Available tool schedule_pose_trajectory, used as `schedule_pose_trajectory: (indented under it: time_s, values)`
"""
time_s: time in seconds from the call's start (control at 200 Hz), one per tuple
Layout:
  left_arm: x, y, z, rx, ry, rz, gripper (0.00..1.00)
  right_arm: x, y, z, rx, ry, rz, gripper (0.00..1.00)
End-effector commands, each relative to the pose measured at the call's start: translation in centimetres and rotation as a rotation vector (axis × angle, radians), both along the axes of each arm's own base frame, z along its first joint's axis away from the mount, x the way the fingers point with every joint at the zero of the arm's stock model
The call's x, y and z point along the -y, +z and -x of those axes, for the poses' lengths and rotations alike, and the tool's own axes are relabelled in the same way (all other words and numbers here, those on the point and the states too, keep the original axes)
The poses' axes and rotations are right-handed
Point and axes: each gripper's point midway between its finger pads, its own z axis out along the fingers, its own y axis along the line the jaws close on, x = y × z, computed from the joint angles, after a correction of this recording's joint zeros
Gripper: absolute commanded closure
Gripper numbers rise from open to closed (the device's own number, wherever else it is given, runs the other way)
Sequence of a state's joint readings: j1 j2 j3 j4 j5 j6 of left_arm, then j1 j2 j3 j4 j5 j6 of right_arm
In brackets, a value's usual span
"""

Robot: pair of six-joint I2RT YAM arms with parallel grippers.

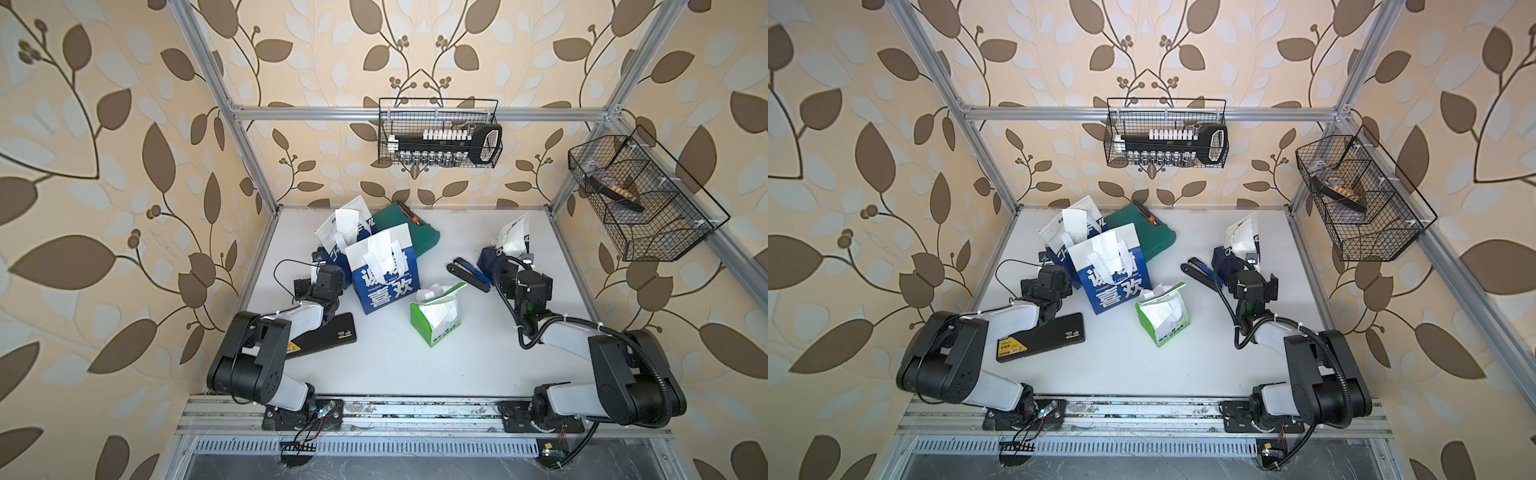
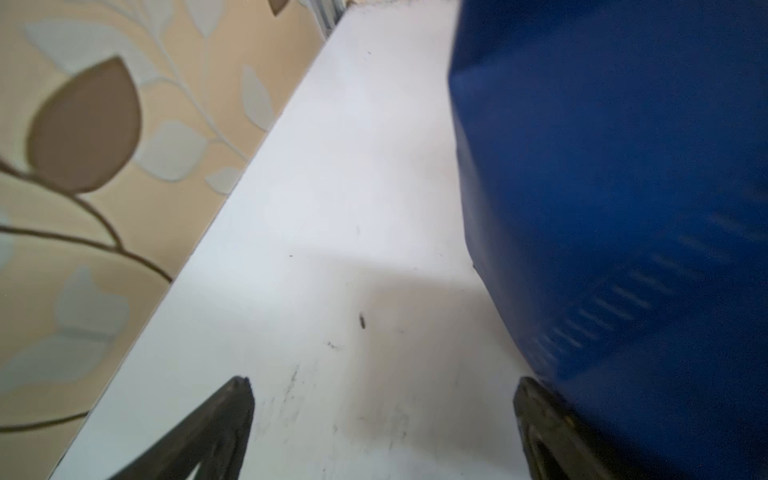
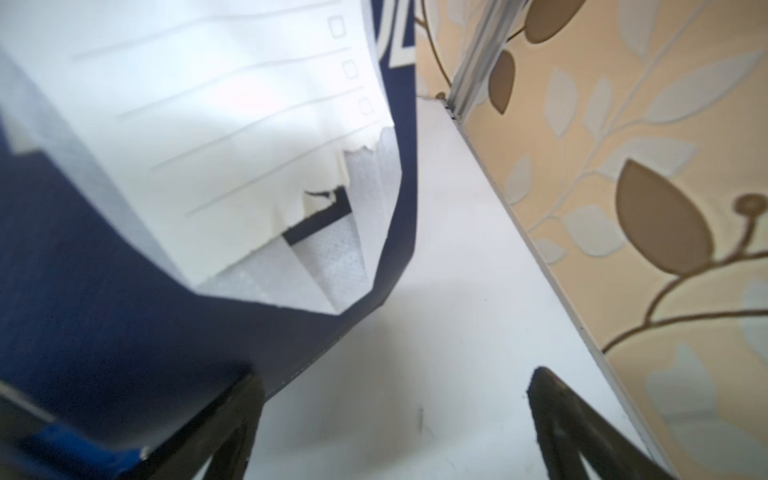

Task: Staple the receipts to the bags
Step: Reset both arms

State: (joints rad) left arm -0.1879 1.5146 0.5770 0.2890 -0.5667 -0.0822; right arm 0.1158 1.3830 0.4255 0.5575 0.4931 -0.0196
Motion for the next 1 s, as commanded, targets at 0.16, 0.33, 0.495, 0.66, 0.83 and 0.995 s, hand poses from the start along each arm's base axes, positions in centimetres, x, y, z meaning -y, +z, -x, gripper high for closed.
schedule_pose_trajectory:
  time_s: [0.16, 0.33, 0.495, 0.66, 0.83, 0.995]
  values:
    - [0.9, 1.5, -2.1, 0.143, -0.086, 0.028, 0.01, -1.6, -0.8, -0.6, 0.160, 0.108, -0.119, 0.00]
    - [0.9, 2.5, -0.8, 0.257, -0.116, 0.077, 0.01, -2.0, -1.2, -1.4, 0.113, 0.121, -0.122, 0.00]
    - [-0.2, 1.3, -0.7, 0.286, -0.104, 0.135, 0.01, -1.8, -1.3, -1.3, 0.113, 0.120, -0.127, 0.00]
    - [-0.4, 1.2, -0.6, 0.279, -0.099, 0.139, 0.01, -1.8, -1.2, -1.3, 0.114, 0.120, -0.125, 0.00]
    - [-0.3, 1.3, -0.5, 0.281, -0.102, 0.142, 0.01, -1.8, -1.2, -1.4, 0.114, 0.119, -0.125, 0.00]
    - [0.0, 1.4, -0.4, 0.276, -0.104, 0.127, 0.01, -1.8, -1.2, -1.4, 0.116, 0.118, -0.125, 0.00]
